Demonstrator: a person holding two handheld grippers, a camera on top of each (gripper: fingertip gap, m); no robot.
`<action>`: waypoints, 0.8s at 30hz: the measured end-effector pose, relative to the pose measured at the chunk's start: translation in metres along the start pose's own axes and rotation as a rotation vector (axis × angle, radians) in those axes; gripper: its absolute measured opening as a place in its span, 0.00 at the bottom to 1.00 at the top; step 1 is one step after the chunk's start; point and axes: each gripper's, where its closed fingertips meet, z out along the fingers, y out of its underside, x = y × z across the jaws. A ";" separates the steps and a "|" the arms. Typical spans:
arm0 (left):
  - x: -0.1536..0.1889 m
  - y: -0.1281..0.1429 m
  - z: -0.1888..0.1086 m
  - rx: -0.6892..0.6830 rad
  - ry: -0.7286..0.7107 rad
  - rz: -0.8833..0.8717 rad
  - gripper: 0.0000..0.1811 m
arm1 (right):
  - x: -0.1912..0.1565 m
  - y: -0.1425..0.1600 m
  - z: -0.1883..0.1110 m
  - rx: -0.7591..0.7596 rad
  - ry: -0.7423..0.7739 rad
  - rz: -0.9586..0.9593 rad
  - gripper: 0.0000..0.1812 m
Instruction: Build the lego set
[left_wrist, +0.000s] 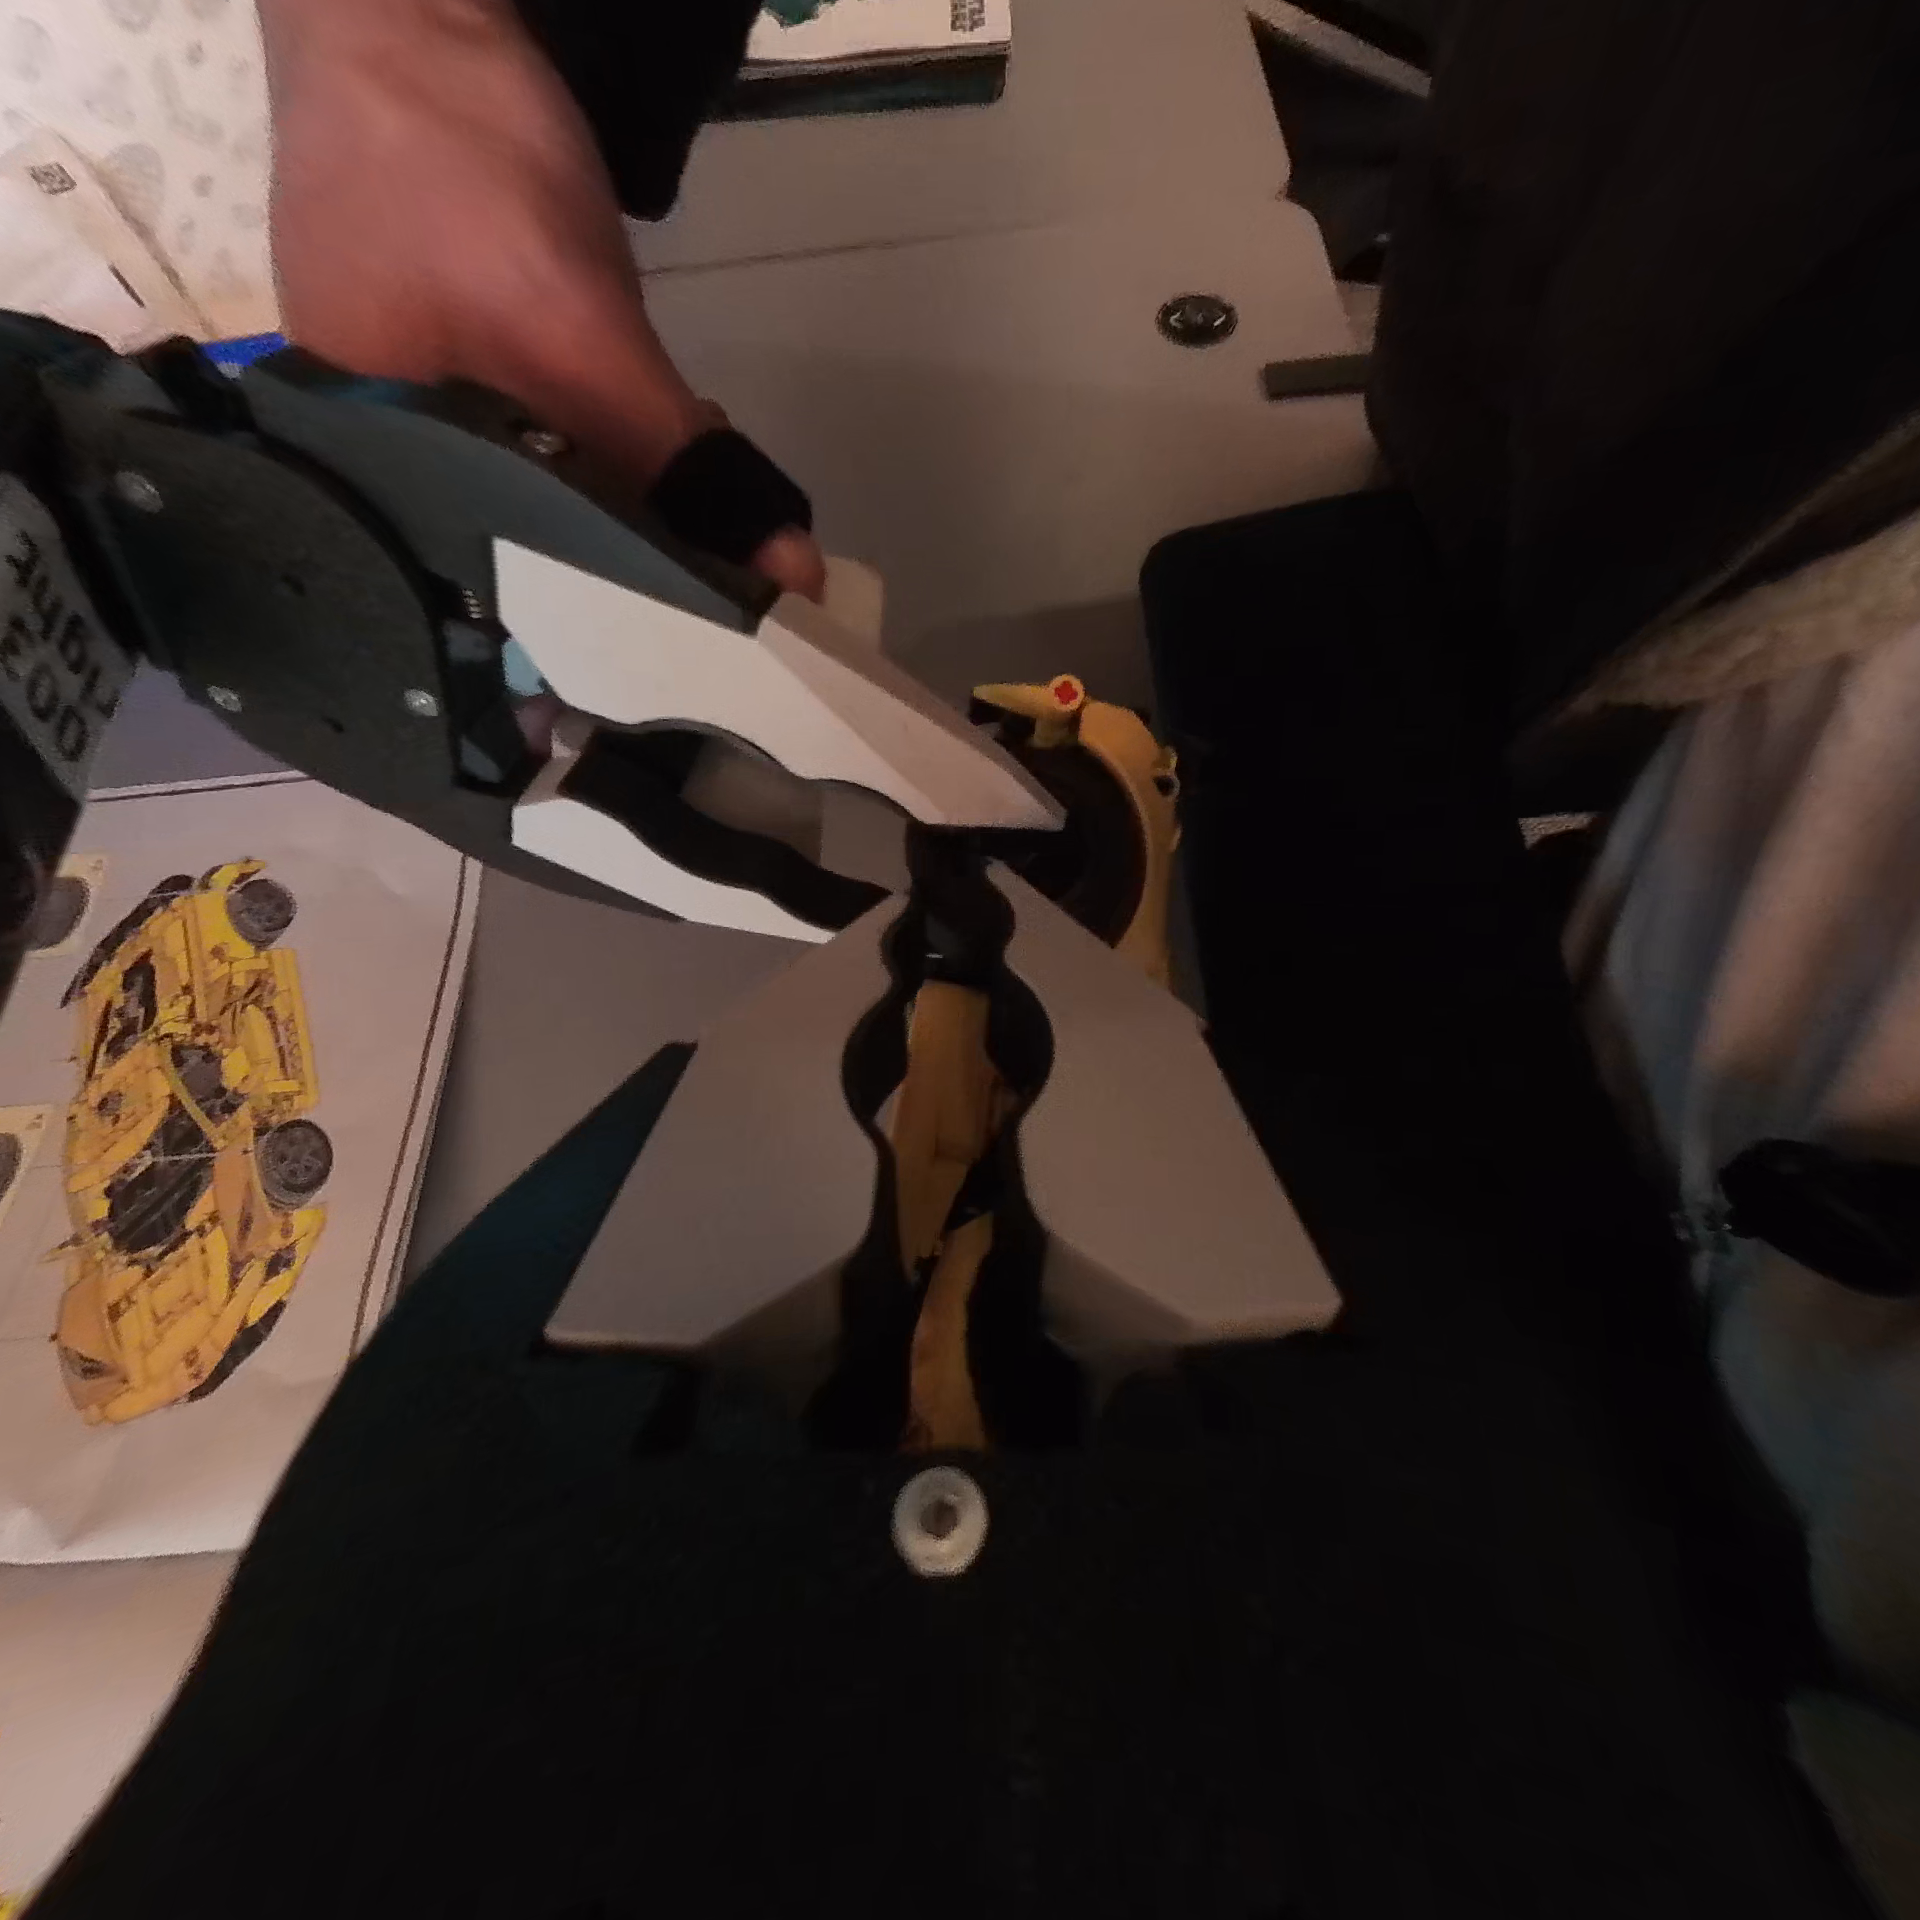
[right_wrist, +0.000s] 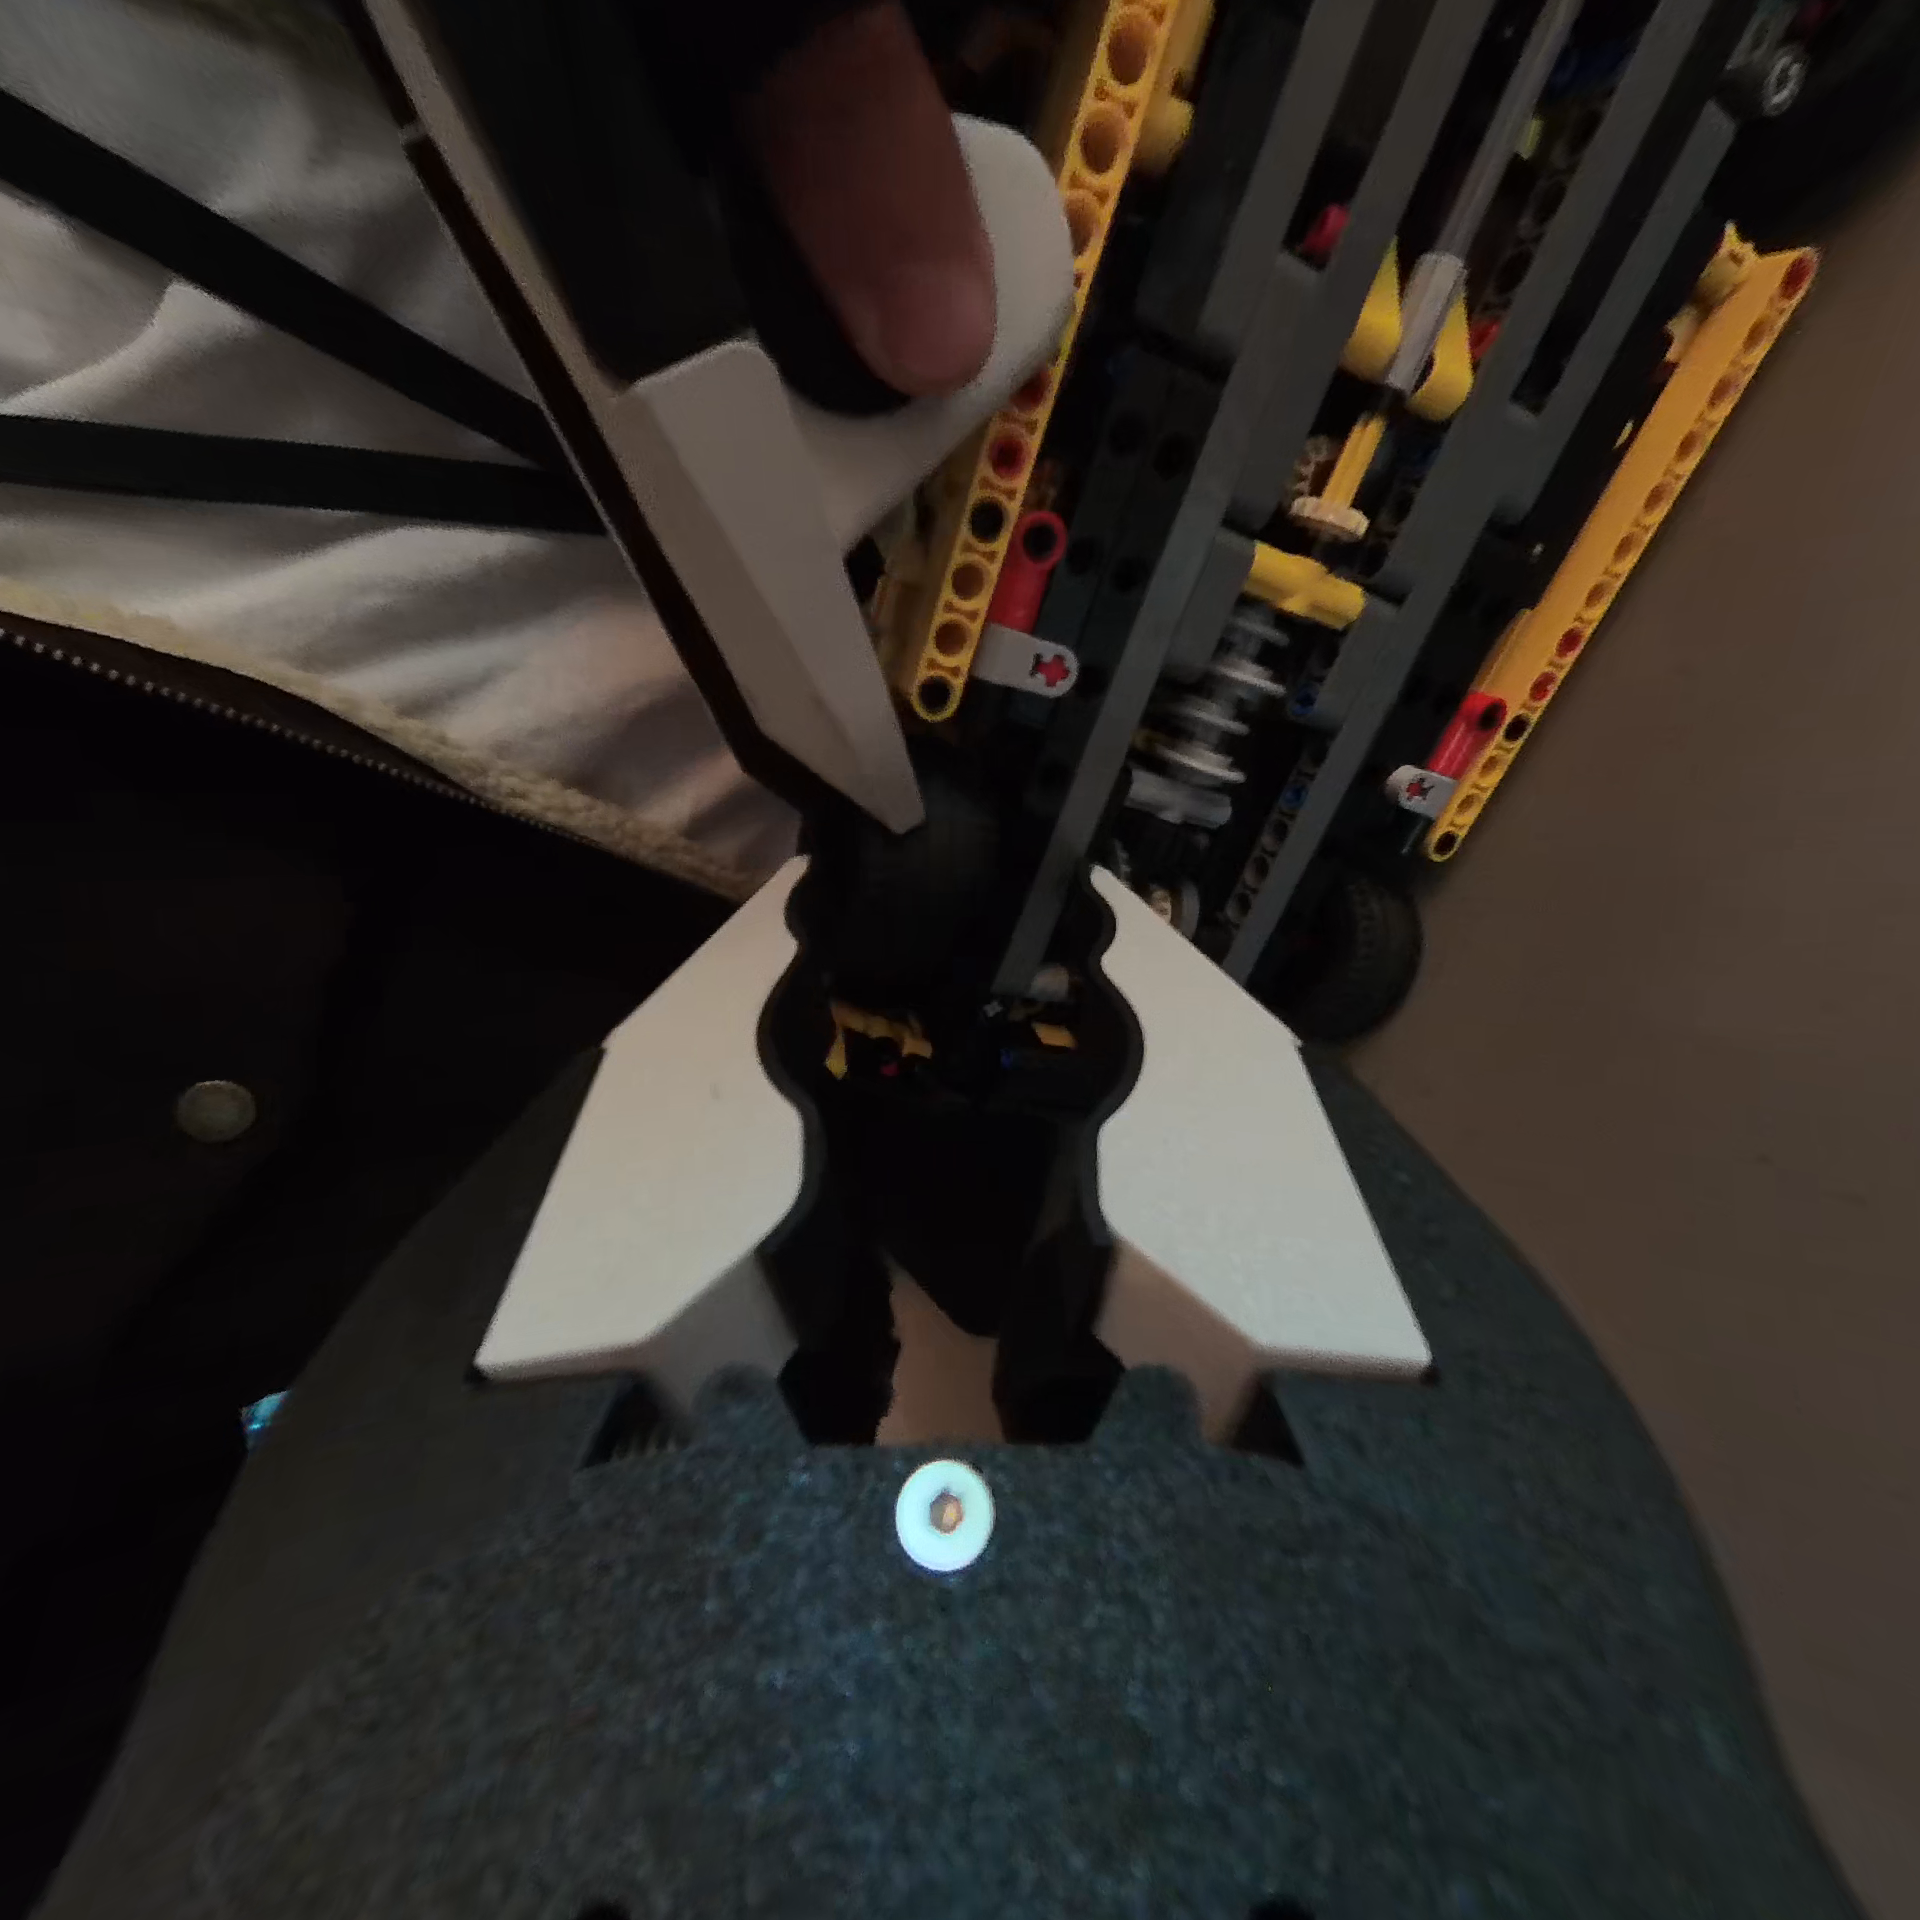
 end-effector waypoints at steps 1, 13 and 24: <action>0.000 0.000 0.000 0.002 0.006 -0.003 0.05 | 0.000 0.000 0.000 0.001 -0.005 0.002 0.25; -0.002 -0.001 -0.001 0.014 -0.014 0.010 0.06 | 0.000 -0.010 -0.027 0.084 0.215 -0.058 0.29; -0.004 0.000 -0.001 0.019 0.017 -0.032 0.06 | -0.015 -0.021 -0.027 0.508 1.016 -0.152 0.31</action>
